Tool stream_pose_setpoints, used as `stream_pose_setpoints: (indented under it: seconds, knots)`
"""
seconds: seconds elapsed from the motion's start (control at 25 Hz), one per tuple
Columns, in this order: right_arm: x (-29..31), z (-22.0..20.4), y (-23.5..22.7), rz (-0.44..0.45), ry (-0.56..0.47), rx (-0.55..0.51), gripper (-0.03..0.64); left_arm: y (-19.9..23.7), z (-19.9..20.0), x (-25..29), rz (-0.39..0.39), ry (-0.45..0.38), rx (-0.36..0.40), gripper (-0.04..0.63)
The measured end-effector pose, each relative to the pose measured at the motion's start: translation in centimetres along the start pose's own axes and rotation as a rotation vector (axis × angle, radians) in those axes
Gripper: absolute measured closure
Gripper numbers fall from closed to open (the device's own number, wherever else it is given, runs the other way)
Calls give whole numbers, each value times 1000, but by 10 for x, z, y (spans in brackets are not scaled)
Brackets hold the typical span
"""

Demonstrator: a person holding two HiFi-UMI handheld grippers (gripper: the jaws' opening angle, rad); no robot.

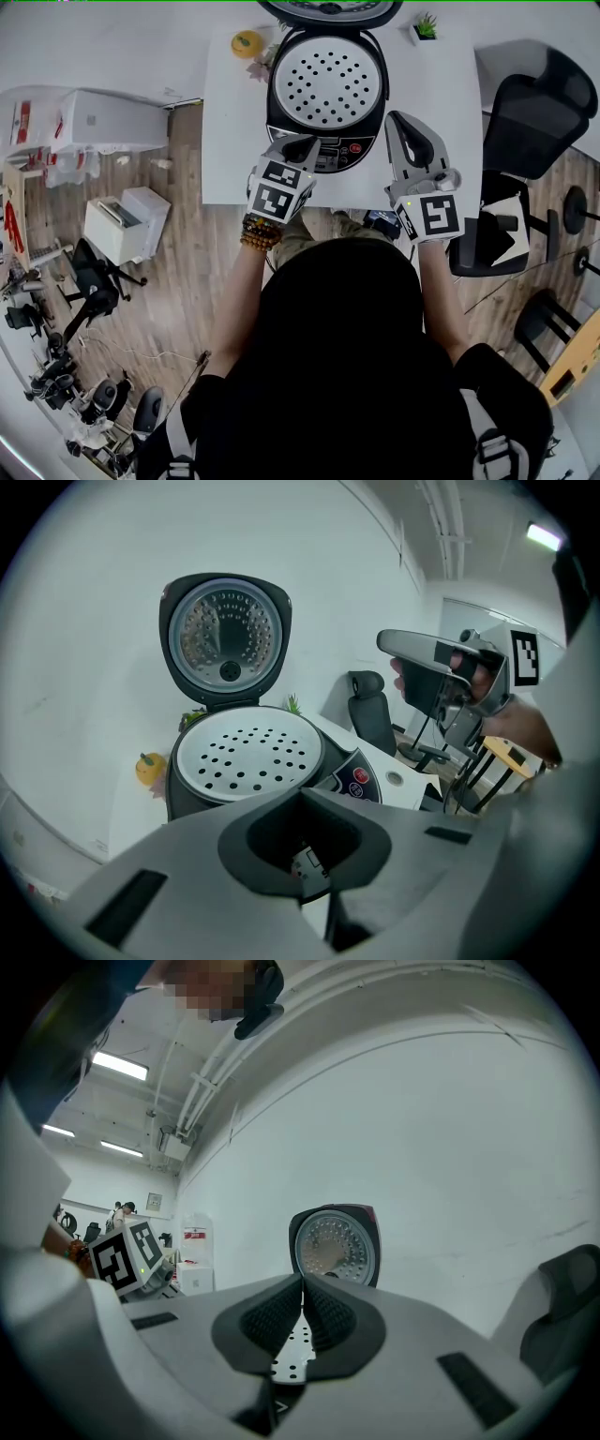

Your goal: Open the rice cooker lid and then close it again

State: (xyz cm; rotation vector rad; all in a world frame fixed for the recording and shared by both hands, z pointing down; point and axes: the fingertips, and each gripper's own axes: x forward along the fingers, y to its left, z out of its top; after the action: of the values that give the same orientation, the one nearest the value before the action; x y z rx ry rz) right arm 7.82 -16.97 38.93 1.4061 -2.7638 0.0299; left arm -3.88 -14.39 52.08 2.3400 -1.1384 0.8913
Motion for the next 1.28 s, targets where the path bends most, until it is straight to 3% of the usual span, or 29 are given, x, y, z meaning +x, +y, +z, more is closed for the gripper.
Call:
stream_pose_setpoints:
  seconds: [0.08, 0.12, 0.24, 0.28, 0.4, 0.56, 0.72, 0.92, 1.28]
  knots:
    - [0, 1, 1, 1, -2, -4, 588, 1, 1, -1, -2, -37, -33, 574]
    - [0, 2, 1, 2, -3, -6, 588, 1, 1, -1, -24, -76, -87, 574]
    - [1, 4, 2, 8, -5, -10, 588, -8, -3, -5, -174, -189, -283, 572]
    - [1, 5, 2, 10, -6, -11, 588, -12, -5, -7, -192, -210, -279, 572]
    - [-1, 7, 2, 10, -8, -18, 588, -17, -6, -9, -149, -267, -193, 572]
    - [-4, 8, 4, 17, -8, -23, 588, -13, -5, -17, -115, -349, -212, 571]
    - [-6, 14, 4, 20, -18, -35, 588, 2, 12, -34, -16, -460, -187, 571]
    - [2, 28, 3, 47, -16, -74, 588, 6, 22, -32, 28, -479, -134, 571]
    - [31, 62, -1, 183, -10, -159, 586, 7, 20, -27, 117, -534, -84, 571]
